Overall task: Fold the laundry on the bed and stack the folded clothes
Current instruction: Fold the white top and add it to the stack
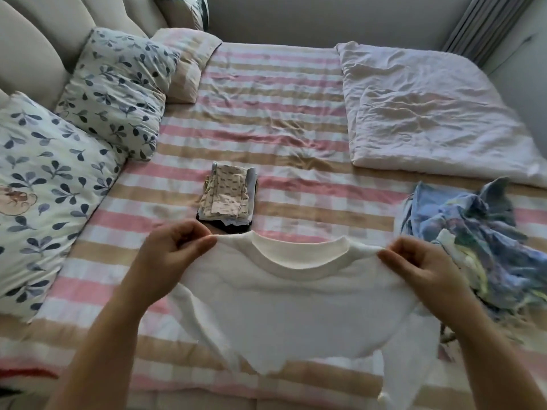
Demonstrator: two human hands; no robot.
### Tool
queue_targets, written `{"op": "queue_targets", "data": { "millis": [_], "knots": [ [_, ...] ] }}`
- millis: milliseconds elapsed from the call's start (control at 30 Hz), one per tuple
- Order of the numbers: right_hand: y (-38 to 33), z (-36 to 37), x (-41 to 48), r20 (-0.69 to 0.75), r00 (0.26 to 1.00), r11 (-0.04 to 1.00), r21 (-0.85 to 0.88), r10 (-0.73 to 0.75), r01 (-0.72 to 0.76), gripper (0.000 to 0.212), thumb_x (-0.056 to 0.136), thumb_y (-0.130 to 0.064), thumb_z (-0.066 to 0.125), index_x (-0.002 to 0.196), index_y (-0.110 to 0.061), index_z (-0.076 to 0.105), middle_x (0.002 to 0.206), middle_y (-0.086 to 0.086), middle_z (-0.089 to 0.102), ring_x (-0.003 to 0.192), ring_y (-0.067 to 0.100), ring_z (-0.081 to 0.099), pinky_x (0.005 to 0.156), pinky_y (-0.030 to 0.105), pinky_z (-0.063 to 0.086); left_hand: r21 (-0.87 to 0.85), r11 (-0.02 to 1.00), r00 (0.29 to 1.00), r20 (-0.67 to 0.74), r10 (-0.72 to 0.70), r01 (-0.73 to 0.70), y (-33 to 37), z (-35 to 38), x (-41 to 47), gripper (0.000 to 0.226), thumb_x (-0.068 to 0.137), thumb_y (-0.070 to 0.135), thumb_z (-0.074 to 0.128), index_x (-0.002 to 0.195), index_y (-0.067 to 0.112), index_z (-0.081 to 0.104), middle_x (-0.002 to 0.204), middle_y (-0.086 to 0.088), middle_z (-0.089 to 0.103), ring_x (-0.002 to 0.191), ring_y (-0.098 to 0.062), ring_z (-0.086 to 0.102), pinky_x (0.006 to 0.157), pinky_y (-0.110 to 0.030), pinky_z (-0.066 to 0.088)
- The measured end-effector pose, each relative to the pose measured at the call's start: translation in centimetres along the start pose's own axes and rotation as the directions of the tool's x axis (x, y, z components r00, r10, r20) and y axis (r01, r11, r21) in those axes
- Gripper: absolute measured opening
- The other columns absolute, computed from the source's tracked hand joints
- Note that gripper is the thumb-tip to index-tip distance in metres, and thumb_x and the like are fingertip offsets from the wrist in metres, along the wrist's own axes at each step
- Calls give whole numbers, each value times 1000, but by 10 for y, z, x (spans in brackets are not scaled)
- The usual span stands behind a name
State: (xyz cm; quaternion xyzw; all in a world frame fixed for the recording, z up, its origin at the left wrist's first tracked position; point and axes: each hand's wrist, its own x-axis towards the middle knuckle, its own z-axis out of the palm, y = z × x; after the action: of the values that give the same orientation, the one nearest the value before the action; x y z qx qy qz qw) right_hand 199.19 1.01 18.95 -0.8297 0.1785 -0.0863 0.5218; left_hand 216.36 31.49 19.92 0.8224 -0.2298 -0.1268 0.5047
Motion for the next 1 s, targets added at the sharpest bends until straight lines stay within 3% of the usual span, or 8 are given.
{"op": "queue_targets", "data": {
  "millis": [133,267,400,533,633,900,967,1000],
  "knots": [
    [82,38,25,62,989,985,-119,132,-124,19,81,-11,69,66,-12,57,54,-6,46,51,5,39,51,20,30,165,983,994,46,-94,86,-79,45,22,18,84,10,65,67,16,62,60,5,60,56,1,54,52,-9,38],
    [155,77,54,-58,982,958,-217,177,-186,18,80,-13,70,66,-18,59,56,-4,52,56,12,46,56,19,32,265,954,988,28,-153,140,-156,92,48,13,86,11,63,73,9,61,67,1,62,64,-13,56,57,-11,38],
    [214,102,100,-174,965,945,-231,196,-233,12,81,-17,70,70,-14,64,60,0,59,58,16,53,56,20,35,364,929,998,-3,-66,63,-215,132,95,11,86,10,62,76,7,59,72,-2,57,67,-20,54,59,-20,36],
    [262,116,158,-244,959,938,-273,146,-213,16,83,-23,68,75,-9,67,70,5,63,66,22,56,62,36,41,435,900,999,-27,30,-15,-265,162,158,13,86,12,62,79,1,59,77,-8,57,70,-27,55,63,-31,40],
    [299,128,205,-275,949,922,-305,153,-237,18,84,-27,66,79,-10,68,71,6,64,69,24,57,61,35,39,524,851,997,-32,70,-43,-301,184,203,19,88,15,61,81,-2,59,81,-16,59,72,-34,57,62,-40,42],
    [371,168,265,-316,928,815,-473,197,-335,24,87,-41,59,84,-18,65,88,2,65,80,26,59,58,31,35,751,631,971,51,235,-193,-359,215,243,30,87,27,53,71,3,63,70,-11,61,61,-30,61,36,-33,45],
    [375,172,267,-310,934,762,-558,176,-329,24,87,-40,58,86,-17,64,92,5,63,86,30,57,62,34,39,809,571,975,9,223,-138,-362,220,242,26,85,27,53,75,6,64,76,-12,62,73,-29,61,40,-34,47],
    [375,172,266,-323,935,746,-586,143,-316,21,87,-36,60,87,-15,65,94,7,62,89,32,55,65,37,40,835,540,968,-38,247,-105,-362,223,241,18,82,23,57,79,7,66,83,-12,63,83,-30,58,51,-36,49]
  ]
}}
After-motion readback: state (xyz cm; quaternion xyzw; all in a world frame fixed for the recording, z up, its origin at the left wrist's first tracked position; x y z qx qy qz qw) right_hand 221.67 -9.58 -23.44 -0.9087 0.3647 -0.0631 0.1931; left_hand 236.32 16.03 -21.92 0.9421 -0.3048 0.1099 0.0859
